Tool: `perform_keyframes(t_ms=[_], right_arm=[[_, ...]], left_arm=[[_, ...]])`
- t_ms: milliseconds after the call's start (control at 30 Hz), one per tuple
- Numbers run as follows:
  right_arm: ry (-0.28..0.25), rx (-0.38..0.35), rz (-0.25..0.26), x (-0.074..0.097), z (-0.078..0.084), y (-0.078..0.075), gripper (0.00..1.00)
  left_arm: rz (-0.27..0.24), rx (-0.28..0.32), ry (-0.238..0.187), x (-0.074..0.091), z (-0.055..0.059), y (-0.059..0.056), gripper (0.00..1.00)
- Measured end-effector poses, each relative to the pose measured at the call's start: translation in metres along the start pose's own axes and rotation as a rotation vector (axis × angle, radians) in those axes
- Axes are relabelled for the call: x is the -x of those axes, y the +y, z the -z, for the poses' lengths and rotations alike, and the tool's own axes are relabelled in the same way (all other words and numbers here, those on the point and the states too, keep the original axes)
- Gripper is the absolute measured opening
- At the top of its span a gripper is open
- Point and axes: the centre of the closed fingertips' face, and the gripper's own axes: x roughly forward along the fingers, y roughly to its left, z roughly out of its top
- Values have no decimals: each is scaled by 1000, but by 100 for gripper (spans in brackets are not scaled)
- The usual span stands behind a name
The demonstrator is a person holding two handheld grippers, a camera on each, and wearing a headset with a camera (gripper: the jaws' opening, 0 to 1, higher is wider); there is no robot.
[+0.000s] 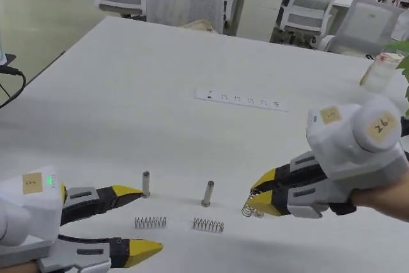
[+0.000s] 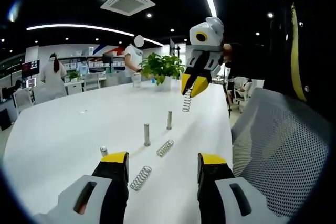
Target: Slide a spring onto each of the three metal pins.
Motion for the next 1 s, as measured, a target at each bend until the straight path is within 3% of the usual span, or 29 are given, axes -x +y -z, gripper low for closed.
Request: perform_keyframes(t_ms=[633,1000], right_arm=[[-7,-45,90,27,9,-37,8],[10,-63,109,21,19,-50,8]], left_arm=[[-39,28,-10,4,2,8,53],[-52,33,-10,7,3,12,54]])
